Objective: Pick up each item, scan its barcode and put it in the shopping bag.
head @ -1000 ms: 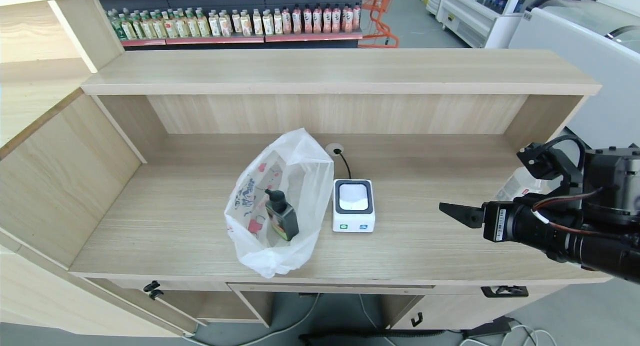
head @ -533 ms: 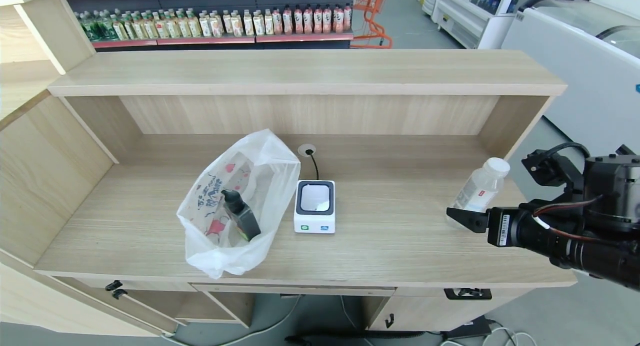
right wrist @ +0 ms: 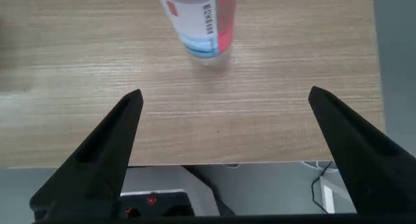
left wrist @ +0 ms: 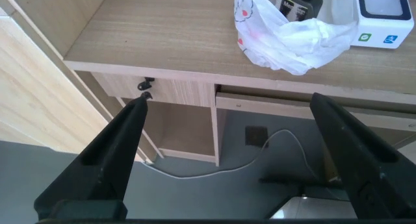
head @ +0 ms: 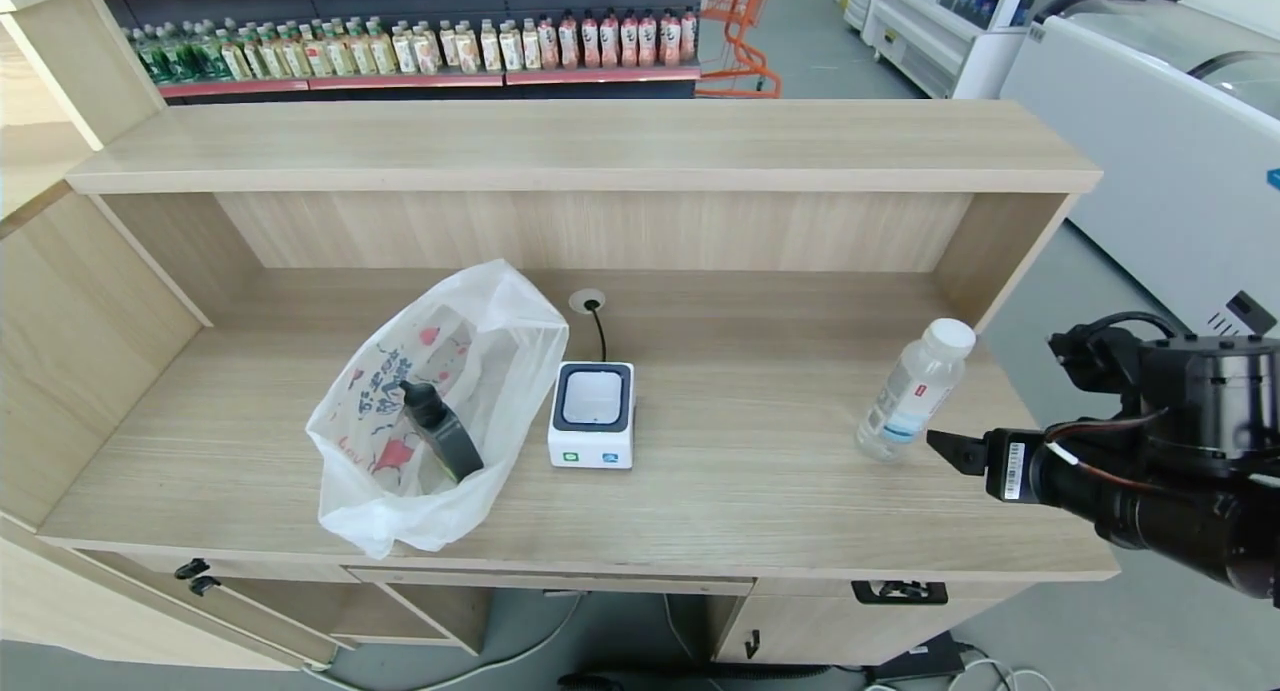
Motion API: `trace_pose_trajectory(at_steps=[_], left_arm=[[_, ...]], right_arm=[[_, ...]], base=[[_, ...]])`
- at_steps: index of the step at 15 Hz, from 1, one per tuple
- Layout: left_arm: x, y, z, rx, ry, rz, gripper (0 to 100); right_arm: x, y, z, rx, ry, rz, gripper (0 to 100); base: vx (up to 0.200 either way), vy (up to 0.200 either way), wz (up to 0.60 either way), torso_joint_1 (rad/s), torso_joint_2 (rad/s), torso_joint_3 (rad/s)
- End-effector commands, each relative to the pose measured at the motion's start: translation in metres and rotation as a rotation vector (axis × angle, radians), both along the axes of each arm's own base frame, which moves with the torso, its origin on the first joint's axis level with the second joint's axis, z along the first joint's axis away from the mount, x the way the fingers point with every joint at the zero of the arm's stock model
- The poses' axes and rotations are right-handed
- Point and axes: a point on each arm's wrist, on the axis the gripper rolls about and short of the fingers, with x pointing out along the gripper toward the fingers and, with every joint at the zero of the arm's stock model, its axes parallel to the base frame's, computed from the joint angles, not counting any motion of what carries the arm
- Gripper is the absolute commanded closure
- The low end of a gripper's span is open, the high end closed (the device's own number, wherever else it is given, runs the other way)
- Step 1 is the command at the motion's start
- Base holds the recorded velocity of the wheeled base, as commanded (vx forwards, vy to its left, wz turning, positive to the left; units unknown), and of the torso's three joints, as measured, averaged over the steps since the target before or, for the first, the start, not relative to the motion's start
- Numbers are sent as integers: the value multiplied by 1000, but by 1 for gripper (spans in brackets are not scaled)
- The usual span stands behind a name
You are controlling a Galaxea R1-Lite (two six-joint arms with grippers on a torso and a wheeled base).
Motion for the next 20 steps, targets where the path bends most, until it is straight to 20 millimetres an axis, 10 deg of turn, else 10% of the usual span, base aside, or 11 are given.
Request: trace_pose_trajectory(at_steps=[1,10,20], left_arm=[[0,0,0,1,0,0,0],[0,0,0,1,0,1,0],[0,0,0,1,0,1,0]], right_arm=[[13,1,-13,-14,28,-14,0],[80,34,-43,-48,-120,46,0],[98,50,-40,-41,-158,72,0]], base=[[0,0,0,0,0,0],[0,0,0,0,0,0],[0,0,0,0,0,0]])
